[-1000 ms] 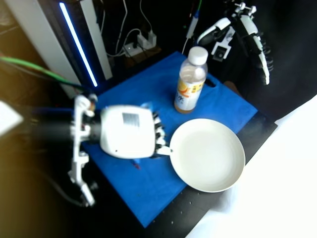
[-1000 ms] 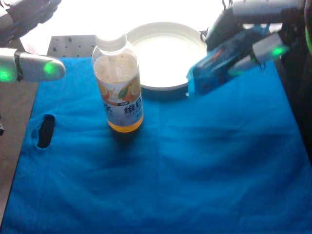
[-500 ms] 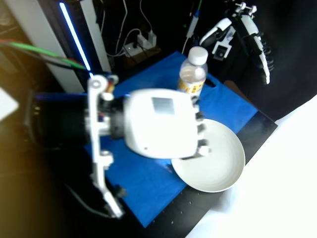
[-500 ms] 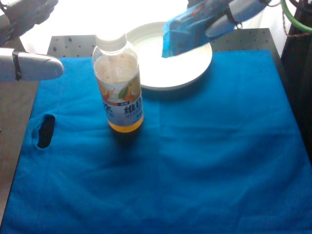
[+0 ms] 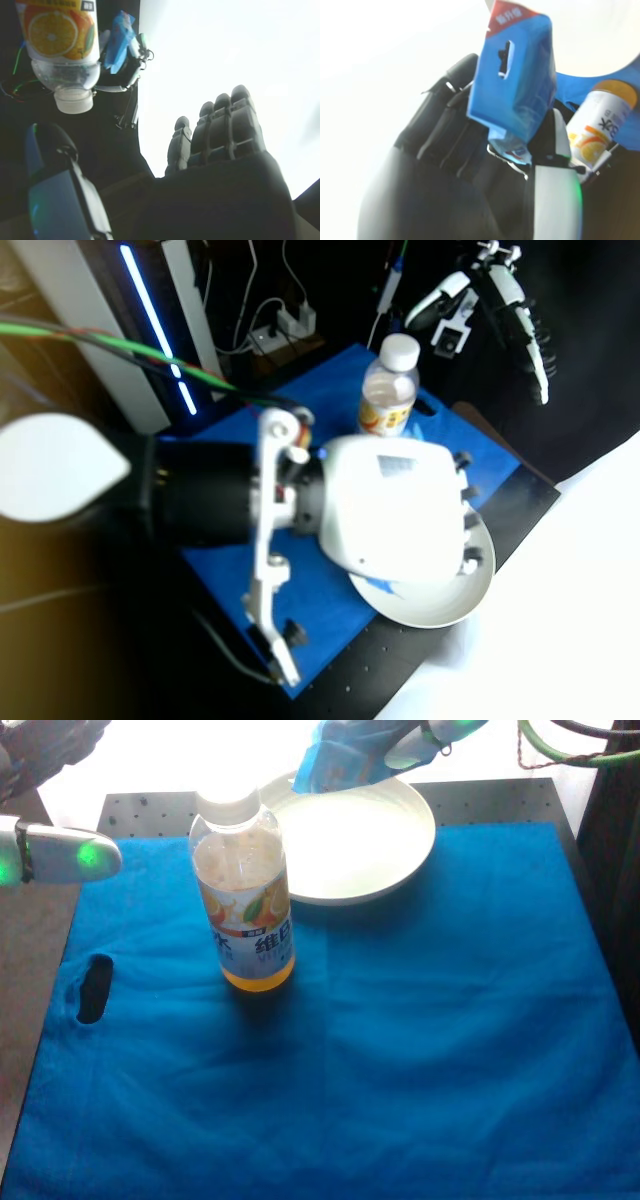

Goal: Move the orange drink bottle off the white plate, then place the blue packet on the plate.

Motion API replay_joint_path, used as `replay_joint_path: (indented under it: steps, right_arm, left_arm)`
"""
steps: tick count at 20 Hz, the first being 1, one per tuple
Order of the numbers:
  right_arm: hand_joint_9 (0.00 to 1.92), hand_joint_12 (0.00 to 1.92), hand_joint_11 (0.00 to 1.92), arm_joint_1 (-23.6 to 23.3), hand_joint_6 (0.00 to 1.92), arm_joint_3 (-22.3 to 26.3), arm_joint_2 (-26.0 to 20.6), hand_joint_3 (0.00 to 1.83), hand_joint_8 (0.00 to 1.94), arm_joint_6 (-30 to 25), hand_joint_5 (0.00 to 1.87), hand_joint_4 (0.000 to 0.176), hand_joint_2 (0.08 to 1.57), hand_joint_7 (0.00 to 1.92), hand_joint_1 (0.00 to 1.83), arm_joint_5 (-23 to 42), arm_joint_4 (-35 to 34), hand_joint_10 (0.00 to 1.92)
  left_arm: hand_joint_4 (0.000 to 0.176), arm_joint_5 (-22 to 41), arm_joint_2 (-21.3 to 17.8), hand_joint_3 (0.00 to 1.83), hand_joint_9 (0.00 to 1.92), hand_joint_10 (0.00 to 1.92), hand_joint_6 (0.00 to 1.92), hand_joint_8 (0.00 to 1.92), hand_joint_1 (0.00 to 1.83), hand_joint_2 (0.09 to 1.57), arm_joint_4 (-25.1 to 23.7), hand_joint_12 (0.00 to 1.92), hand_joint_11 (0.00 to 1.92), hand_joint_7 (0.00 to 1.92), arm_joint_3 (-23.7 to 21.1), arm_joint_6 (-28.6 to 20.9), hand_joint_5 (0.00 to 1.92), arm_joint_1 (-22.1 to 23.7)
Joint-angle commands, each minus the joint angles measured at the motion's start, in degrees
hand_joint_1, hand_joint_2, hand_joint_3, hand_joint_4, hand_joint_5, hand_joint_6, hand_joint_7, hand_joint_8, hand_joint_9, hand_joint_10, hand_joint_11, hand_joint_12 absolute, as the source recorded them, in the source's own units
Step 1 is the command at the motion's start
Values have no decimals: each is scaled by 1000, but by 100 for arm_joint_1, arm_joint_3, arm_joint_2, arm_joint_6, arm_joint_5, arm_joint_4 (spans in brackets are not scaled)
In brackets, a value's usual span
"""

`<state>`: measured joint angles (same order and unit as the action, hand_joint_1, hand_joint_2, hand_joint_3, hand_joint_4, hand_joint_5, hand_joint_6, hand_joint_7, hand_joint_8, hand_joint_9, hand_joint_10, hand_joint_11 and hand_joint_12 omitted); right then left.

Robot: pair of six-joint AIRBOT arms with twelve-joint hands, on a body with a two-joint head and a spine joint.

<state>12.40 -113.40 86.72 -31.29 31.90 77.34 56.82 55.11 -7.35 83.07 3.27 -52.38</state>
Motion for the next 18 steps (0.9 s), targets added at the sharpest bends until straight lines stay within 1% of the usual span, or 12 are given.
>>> replay_joint_path:
  steps: [1, 2, 3, 4, 8, 9, 11, 12, 13, 15, 16, 18]
  right_arm:
    - [957, 1048, 716, -97, 960, -77, 21, 0, 719, -18, 945, 0, 1095, 1071, 1381, 54, -392, 1206]
    - [952, 1115, 702, -96, 973, -215, 92, 1, 702, -18, 951, 0, 1097, 1056, 1380, 52, -463, 1229]
    - [958, 1253, 753, -92, 754, -289, 135, 0, 802, -18, 1025, 0, 1091, 1048, 1375, 52, -514, 1268]
    - [937, 1328, 786, -57, 734, -391, 219, 6, 1022, -18, 1036, 0, 1094, 1031, 1276, 52, -569, 1015]
    - [1063, 1228, 758, 126, 963, -779, 553, 2, 1077, -18, 940, 0, 1127, 986, 1223, 52, -731, 515]
    - [1029, 1243, 748, 152, 905, -833, 598, 0, 906, -18, 931, 0, 1106, 1014, 1344, 52, -740, 1057]
    - [1025, 1418, 836, 207, 865, -901, 662, 2, 1101, -19, 921, 0, 1118, 1038, 1269, 52, -789, 922]
    - [1032, 1356, 821, 241, 806, -932, 701, 2, 1016, -19, 913, 0, 1103, 1008, 1363, 52, -826, 1132]
    - [1052, 1270, 843, 273, 836, -963, 747, 0, 952, -19, 917, 0, 1097, 1003, 1377, 52, -847, 1142]
    - [1050, 1337, 867, 361, 893, -1000, 835, 2, 1045, -19, 933, 0, 1112, 1048, 1257, 52, -886, 834]
    - [1090, 1264, 852, 389, 827, -1008, 863, 0, 836, -19, 956, 0, 1081, 1066, 1359, 52, -893, 1039]
    - [956, 1375, 788, 491, 1037, -1145, 1015, 6, 1171, -19, 842, 0, 1152, 946, 1252, 52, -893, 1021]
  left_arm:
    - [176, 662, 6, 9, 0, 0, 0, 0, 673, 717, 285, 0, 0, 0, -2, -39, 0, 48]
    - [176, 683, 25, 14, 0, 0, 0, 0, 672, 731, 286, 0, 0, 0, -2, -39, 0, 50]
    - [176, 700, 36, 11, 0, 0, 0, 0, 654, 731, 287, 0, 0, 0, -2, -39, 0, 50]
    - [176, 726, 53, 2, 0, 0, 0, 0, 650, 713, 289, 0, 0, 0, -2, -39, 0, 50]
    - [176, 794, 136, 4, 0, 0, 0, 0, 650, 721, 291, 0, 0, 0, 5, -39, 0, 80]
    - [176, 810, 151, 1, 0, 0, 0, 0, 647, 716, 293, 0, 0, 0, 7, -39, 0, 92]
    - [176, 833, 159, 0, 0, 0, 0, 0, 680, 702, 290, 0, 0, 0, -1, -39, 0, 129]
    - [176, 848, 156, 0, 0, 0, 0, 0, 678, 710, 290, 0, 0, 0, -6, -39, 0, 135]
    - [176, 858, 154, 3, 0, 0, 0, 0, 663, 718, 291, 0, 0, 0, -10, -39, 0, 135]
    - [176, 880, 155, 2, 0, 0, 0, 0, 669, 717, 291, 0, 0, 0, -25, -39, 0, 134]
    - [176, 890, 155, 2, 0, 0, 0, 0, 656, 717, 290, 0, 0, 0, -32, -39, 0, 134]
    - [176, 920, 151, 2, 0, 0, 0, 0, 657, 720, 284, 0, 0, 0, -52, -39, 0, 134]
